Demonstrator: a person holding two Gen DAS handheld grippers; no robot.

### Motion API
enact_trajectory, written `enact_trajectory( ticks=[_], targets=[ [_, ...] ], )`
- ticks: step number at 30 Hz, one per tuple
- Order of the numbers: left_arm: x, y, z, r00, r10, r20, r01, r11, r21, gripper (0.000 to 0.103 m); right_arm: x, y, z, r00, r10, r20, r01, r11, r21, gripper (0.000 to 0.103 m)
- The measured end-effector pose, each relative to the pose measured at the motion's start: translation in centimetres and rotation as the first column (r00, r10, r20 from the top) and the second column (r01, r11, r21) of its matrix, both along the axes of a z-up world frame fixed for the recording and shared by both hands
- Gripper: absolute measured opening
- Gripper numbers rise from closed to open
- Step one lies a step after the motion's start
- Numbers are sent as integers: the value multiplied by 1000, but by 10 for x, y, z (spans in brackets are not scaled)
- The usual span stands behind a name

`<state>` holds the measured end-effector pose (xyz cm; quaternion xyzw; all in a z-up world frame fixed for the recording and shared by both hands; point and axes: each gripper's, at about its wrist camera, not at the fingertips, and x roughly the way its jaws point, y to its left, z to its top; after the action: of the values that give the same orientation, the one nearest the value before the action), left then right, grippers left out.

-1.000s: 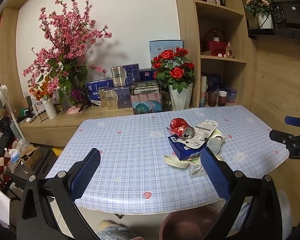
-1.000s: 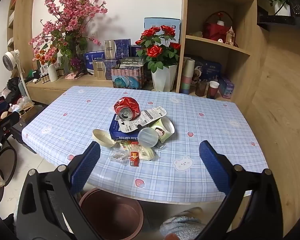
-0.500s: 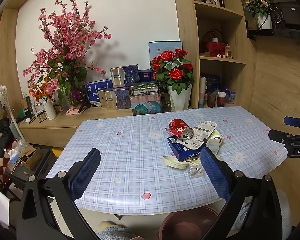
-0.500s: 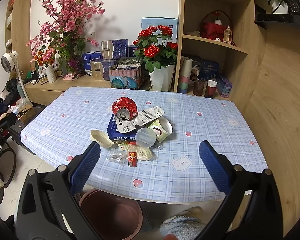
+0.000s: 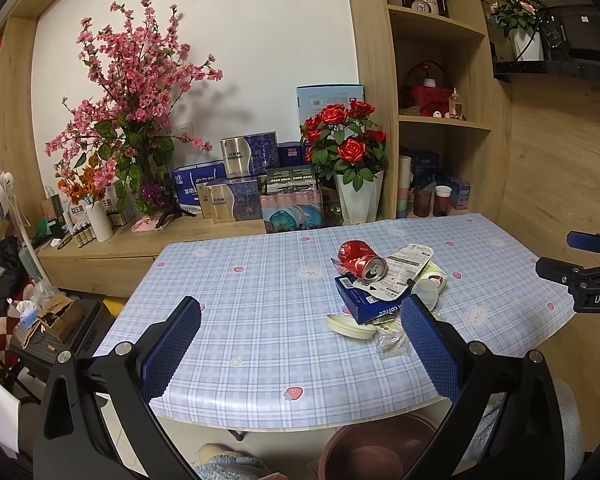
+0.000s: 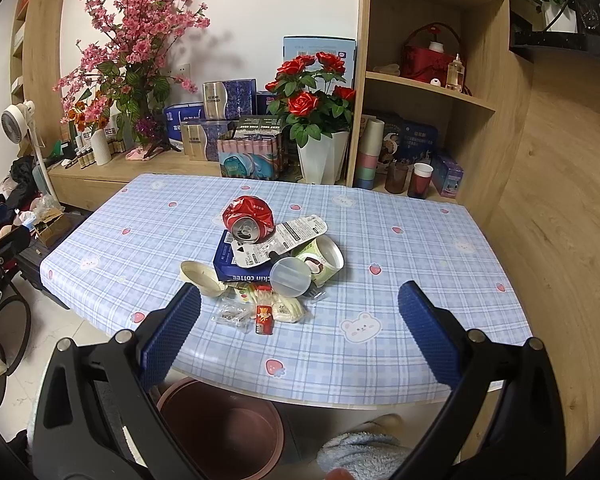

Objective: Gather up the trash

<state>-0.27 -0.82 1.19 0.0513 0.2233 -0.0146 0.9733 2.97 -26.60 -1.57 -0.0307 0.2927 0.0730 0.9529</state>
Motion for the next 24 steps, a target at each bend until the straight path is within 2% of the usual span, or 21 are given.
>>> enact_trajectory(
  ticks=[18, 24],
  targets=[
    [0, 3, -2, 1000, -6, 4, 6, 1000, -11, 98, 3, 3, 2, 1000, 1, -1, -1, 1000, -12, 97],
    [-3, 2, -4, 999, -40, 30, 41, 999, -25, 98, 4, 5, -2, 1000, 8, -8, -8, 1000, -19, 97]
  ],
)
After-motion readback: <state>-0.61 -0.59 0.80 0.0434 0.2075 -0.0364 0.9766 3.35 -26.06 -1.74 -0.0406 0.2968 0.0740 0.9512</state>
